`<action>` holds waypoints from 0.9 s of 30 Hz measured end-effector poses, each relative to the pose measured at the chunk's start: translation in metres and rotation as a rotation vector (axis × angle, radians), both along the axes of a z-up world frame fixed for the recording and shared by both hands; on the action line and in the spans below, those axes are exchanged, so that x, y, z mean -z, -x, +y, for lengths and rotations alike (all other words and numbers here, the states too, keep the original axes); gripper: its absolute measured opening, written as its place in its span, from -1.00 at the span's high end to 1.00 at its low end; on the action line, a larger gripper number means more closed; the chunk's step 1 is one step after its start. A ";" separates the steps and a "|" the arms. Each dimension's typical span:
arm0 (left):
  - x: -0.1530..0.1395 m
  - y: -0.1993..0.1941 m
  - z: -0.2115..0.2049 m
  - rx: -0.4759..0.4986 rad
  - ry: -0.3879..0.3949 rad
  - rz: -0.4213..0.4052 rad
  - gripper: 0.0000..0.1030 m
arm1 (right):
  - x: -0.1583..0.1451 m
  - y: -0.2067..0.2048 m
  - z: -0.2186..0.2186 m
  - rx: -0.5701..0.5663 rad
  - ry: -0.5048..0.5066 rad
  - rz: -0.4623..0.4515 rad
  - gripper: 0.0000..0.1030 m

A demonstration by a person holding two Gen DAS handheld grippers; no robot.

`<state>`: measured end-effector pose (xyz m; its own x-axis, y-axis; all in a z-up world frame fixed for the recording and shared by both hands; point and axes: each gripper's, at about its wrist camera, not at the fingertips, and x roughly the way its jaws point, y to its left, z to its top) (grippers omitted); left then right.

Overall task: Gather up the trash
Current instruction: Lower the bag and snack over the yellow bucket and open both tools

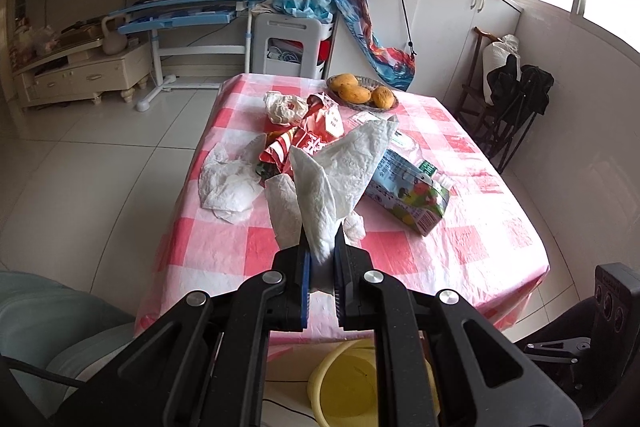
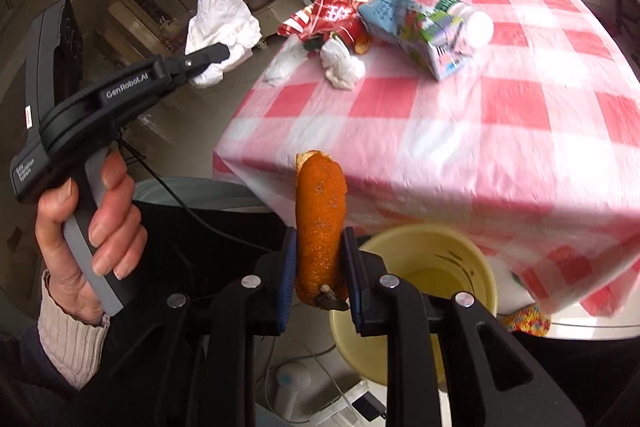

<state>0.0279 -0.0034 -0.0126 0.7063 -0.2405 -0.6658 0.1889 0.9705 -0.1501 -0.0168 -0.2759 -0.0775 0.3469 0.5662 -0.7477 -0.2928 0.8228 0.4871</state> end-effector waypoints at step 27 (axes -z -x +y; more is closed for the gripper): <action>0.062 0.088 -0.085 0.365 -0.232 0.140 -0.12 | -0.061 0.007 -0.064 0.347 0.011 -0.428 -0.54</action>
